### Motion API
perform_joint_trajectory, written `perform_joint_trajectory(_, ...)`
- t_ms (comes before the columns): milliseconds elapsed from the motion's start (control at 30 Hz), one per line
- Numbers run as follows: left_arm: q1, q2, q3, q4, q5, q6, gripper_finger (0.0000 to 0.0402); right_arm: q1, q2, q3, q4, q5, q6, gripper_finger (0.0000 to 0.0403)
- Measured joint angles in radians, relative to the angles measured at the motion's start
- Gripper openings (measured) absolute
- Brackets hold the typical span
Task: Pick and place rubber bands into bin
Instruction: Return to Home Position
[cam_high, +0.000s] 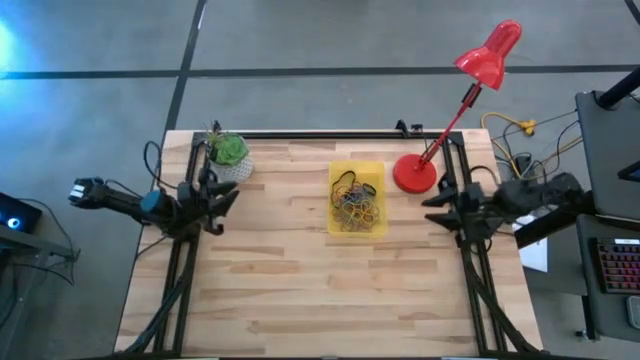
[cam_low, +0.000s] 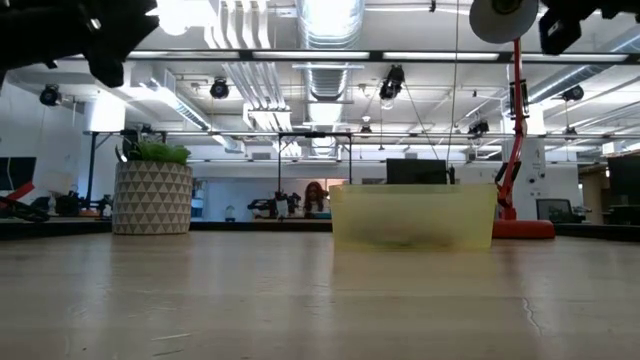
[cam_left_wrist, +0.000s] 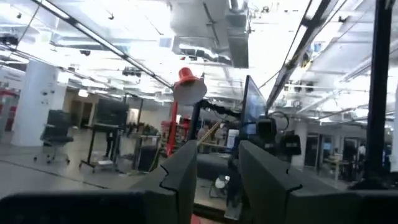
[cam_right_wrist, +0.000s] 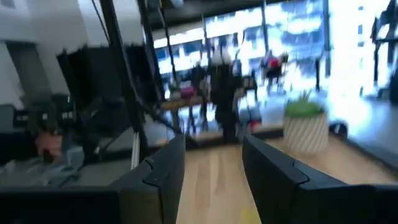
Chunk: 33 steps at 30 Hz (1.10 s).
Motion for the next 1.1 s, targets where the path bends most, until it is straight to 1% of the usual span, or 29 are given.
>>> perform_joint_trajectory(100, 0.0, -0.072, 0.0, -0.085, 0.018, -0.002, 0.0104, -0.052, 0.044, -0.023, 0.0, -0.077, 0.05, 0.015)
perform_joint_trajectory(167, 0.0, -0.111, 0.0, -0.132, 0.055, -0.004, 0.0104, -0.089, 0.059, -0.04, 0.027, -0.116, 0.065, 0.0152)
perform_joint_trajectory(200, 0.0, -0.13, 0.0, -0.145, 0.078, -0.005, 0.0104, -0.112, 0.06, -0.051, 0.047, -0.139, 0.067, 0.0152)
perform_joint_trajectory(300, 0.0, -0.172, -0.001, -0.163, 0.104, -0.005, 0.0104, -0.186, 0.043, -0.068, 0.068, -0.215, 0.063, 0.0155)
perform_joint_trajectory(467, 0.0, -0.202, -0.001, -0.173, 0.129, -0.005, 0.0104, -0.319, 0.017, -0.078, 0.07, -0.366, 0.055, 0.0155)
perform_joint_trajectory(567, 0.0, -0.208, -0.002, -0.197, 0.137, -0.006, 0.0104, -0.383, 0.018, -0.083, 0.072, -0.428, 0.049, 0.0151)
perform_joint_trajectory(733, 0.0, -0.21, -0.002, -0.195, 0.138, -0.007, 0.0104, -0.43, 0.012, -0.109, 0.09, -0.442, 0.025, 0.0146)
perform_joint_trajectory(1000, 0.0, -0.21, -0.003, -0.195, 0.137, -0.008, 0.0104, -0.432, -0.069, -0.267, 0.234, -0.434, 0.057, 0.0151)
perform_joint_trajectory(1100, 0.0, -0.211, -0.003, -0.195, 0.136, -0.009, 0.0104, -0.432, -0.104, -0.297, 0.252, -0.427, 0.077, 0.0149)
